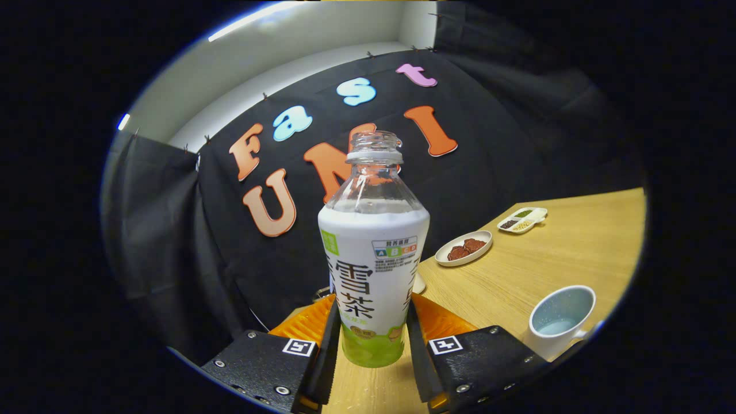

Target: Take the bottle from table, then pour the juice into the cup, finally place the bottle on the coaster

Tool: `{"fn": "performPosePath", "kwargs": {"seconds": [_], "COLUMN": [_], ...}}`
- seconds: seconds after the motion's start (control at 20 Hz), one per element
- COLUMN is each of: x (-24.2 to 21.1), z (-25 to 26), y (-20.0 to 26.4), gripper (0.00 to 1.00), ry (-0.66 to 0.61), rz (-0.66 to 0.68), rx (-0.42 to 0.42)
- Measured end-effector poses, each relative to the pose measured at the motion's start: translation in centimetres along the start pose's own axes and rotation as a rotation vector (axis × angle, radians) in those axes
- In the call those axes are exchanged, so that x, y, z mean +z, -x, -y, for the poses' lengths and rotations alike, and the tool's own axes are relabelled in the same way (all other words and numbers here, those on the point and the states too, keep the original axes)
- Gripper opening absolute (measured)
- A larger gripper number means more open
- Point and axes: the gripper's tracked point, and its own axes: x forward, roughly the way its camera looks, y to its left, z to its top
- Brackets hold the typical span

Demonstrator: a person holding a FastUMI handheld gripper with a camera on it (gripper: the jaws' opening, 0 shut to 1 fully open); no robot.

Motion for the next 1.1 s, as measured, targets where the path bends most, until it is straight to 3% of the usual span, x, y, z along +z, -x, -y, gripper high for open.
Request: {"fn": "performPosePath", "kwargs": {"seconds": [0.15, 0.5, 1.1], "x": [-0.2, -3.7, -8.0], "z": [0.5, 3.0, 5.6], "y": [-1.1, -3.4, -4.7], "gripper": [0.57, 0.57, 0.61], "ry": [0.173, 0.398, 0.446], "rz": [-0.026, -0.12, -0.255], "rx": [-0.011, -0.082, -0.15]}}
